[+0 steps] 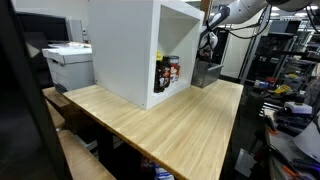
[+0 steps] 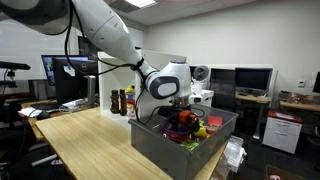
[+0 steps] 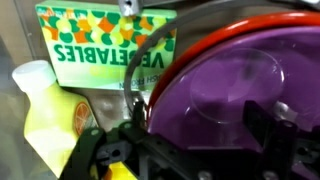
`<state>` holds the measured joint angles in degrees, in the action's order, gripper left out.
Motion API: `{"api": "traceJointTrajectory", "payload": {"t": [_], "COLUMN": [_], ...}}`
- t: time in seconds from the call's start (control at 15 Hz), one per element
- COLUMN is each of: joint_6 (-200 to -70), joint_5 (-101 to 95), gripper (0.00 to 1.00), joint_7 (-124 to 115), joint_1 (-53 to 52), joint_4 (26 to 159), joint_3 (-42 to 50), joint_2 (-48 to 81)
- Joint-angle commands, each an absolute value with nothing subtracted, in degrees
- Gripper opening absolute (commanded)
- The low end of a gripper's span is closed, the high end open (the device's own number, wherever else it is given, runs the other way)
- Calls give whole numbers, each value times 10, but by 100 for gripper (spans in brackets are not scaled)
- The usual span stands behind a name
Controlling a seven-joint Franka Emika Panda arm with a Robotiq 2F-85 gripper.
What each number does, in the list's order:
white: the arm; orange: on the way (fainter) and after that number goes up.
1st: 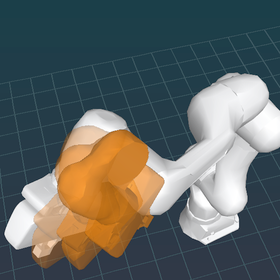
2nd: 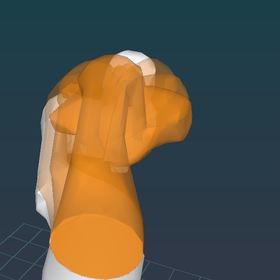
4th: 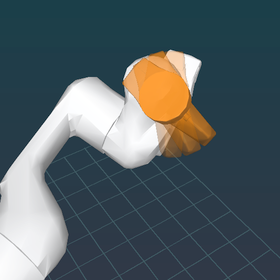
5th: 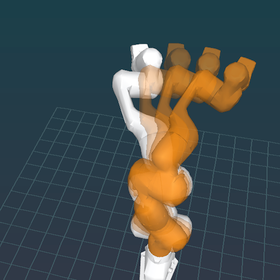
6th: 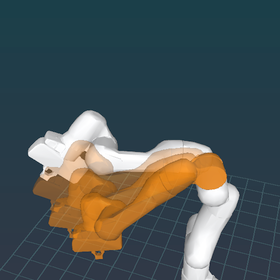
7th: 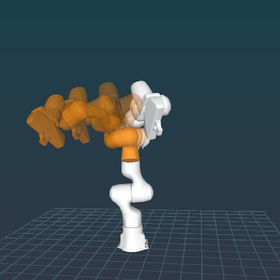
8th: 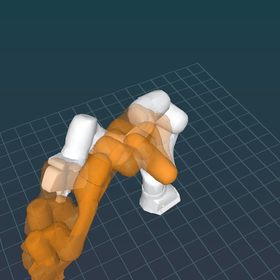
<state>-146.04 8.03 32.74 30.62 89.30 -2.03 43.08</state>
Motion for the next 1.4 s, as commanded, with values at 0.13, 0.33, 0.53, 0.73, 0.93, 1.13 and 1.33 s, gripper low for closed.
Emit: {"api": "traceJointTrajectory", "payload": {"t": [0.13, 0.33, 0.53, 0.73, 0.93, 1.13, 1.33], "joint_6": [-1453, -1460, -1527, -1506, -1510, -1505, -1491], "joint_5": [89, 90, 67, 74, 73, 75, 82], "gripper": [100, 100, 100, 100, 100, 100, 100], "joint_7": [325, 324, 299, 313, 311, 313, 327], "joint_1": [309, 308, 284, 296, 294, 297, 306], "joint_4": [912, 922, 943, 903, 906, 904, 910], "joint_3": [-18, -18, 9, -4, -1, -3, -15], "joint_2": [413, 406, 401, 427, 425, 425, 420]}}
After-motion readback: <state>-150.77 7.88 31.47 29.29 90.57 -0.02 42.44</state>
